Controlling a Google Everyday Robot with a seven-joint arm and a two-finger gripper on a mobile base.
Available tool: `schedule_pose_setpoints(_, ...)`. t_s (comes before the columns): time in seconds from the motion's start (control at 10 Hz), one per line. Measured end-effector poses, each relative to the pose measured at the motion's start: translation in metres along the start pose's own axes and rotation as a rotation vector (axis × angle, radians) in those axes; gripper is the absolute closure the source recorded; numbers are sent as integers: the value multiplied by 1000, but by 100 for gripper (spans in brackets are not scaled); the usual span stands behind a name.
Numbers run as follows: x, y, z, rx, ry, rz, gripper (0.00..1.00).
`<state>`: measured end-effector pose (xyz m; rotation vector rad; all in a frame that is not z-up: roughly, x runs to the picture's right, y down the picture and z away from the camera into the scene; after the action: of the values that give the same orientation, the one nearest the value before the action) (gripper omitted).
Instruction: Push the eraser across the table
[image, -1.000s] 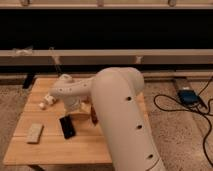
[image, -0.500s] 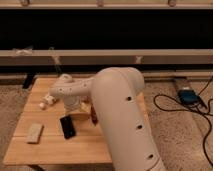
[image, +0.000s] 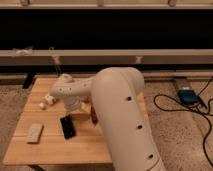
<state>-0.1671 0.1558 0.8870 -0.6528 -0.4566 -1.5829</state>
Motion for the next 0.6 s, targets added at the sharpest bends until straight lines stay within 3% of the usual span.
schedule_pose_setpoints(0.4,-3,2,-1,-1,4,-9,20)
schedule_pose_setpoints(0.6,-59,4,-20,52,6,-95,20)
